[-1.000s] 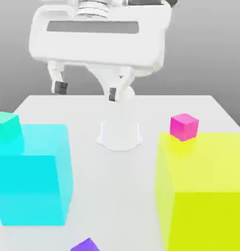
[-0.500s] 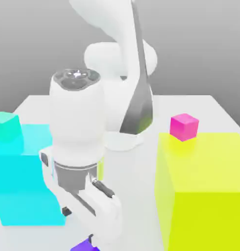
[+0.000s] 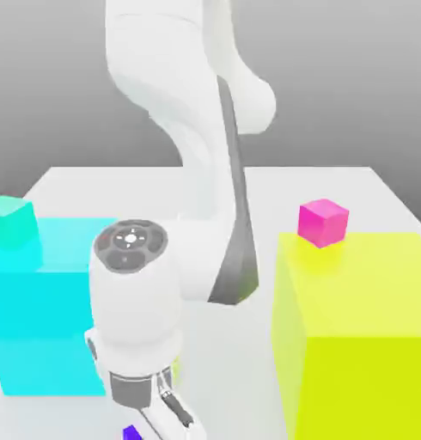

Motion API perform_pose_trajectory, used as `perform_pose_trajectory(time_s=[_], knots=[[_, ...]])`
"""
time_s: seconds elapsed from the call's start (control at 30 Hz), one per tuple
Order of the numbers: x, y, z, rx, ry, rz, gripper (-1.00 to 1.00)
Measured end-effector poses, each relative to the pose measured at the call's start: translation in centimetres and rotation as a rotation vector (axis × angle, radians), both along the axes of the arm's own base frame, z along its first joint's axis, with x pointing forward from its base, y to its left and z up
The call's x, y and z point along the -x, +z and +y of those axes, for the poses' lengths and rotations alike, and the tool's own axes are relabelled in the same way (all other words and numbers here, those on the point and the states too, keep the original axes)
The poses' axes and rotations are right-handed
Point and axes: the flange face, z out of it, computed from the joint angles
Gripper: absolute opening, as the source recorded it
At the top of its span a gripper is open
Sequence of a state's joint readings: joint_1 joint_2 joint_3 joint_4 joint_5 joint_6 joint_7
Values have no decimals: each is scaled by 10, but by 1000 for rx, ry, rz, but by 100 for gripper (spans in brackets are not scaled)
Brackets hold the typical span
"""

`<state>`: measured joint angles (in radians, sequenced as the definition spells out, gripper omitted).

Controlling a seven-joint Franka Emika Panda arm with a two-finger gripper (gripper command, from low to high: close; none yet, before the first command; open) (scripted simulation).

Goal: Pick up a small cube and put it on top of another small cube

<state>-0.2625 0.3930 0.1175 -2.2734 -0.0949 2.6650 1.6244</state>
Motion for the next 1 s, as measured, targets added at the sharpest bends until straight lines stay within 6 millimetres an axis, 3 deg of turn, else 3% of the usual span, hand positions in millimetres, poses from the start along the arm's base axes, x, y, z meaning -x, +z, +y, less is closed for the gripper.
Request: perform_pose_trajectory(time_s=[0.03, 0.1, 0.3, 0.47, 0.7, 0.77, 0.87, 0.9, 1.0], knots=[[-3, 9, 5, -1, 35, -5, -100], [-2, 33, -9, 21, 37, -1, -100], [25, 117, -87, 87, -107, 26, -100], [79, 187, -158, 94, -319, 36, -100], [163, 278, -198, 28, -536, 8, -100], [182, 278, -208, 5, -612, 2, -100], [187, 239, -210, -2, -633, 1, -100], [188, 229, -210, -3, -635, 1, 100], [188, 229, -210, -3, -635, 0, 100]])
